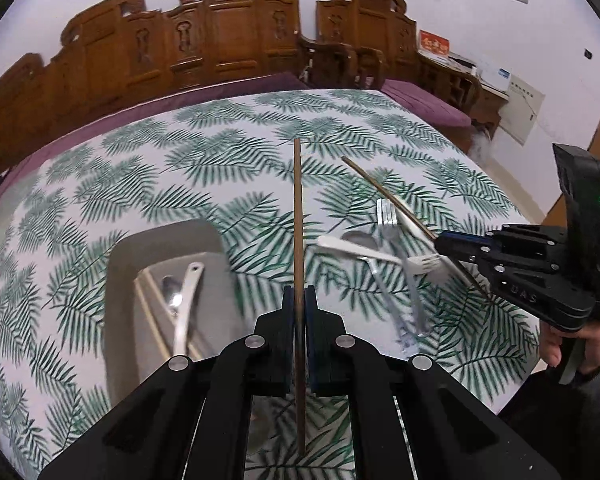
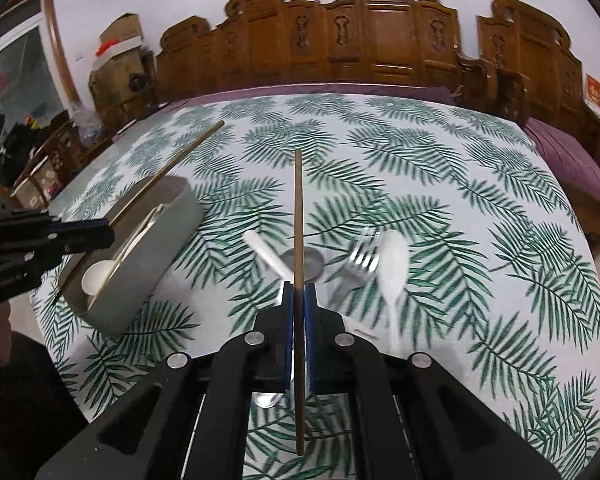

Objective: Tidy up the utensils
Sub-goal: 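Carry the chopstick into the grey tray and open the left tool while the right tool holds its chopstick, then lower the held chopstick into the grey tray and open the right tool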

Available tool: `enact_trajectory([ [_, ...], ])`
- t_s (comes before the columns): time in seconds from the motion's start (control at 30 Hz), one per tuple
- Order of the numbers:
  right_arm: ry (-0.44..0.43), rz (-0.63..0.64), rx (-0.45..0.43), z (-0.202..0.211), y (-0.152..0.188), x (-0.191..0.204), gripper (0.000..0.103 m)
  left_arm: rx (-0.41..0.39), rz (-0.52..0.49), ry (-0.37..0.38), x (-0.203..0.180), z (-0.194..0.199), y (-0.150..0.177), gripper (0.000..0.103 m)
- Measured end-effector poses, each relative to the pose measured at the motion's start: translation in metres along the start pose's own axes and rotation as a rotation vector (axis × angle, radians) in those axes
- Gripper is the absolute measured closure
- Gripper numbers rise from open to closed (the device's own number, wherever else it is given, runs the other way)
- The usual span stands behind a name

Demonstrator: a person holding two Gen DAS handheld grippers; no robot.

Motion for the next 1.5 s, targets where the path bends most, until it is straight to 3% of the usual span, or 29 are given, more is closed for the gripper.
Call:
enact_trajectory([
  [0.47,-0.005,0.015,0.030,-0.012,0.002,0.002,0.097,0.041,0.124,-0.033,0.065,-0.016,0.031,0.099],
  [0.77,-0.023,0.022,0.040,-0.017,0.001,0.009,0.097,0.099,0.118,-0.060,0.084,-0.033,0.052,0.099],
  [0.97,-0.036,0.030,0.042,-0.019,0.000,0.016,0.097,0.090,0.153,-0.062,0.094,-0.033,0.052,0.099],
  [1.1,-0.038,0.032,0.048,-0.019,0.002,0.020,0.097,0.068,0.159,-0.053,0.095,-0.026,0.048,0.095],
  [1.2,-0.041,0.032,0.045,-0.018,0.000,0.024,0.097,0.027,0.151,-0.069,0.096,-0.013,0.043,0.079],
  [1.5,-0.068,0.055,0.036,-0.014,-0.015,0.056,0.097,-0.067,0.153,-0.091,0.107,0.021,0.030,0.064],
])
Point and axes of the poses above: each gripper's, at about its wrist camera, not at the fingertips, and z roughly against the way its jaws point, x to its left, y to its underside, the point moved 5 cm from there along -z, roughly the way its jaws point, and after that the axes turned 1 degree about x, right-handed, at the moved point
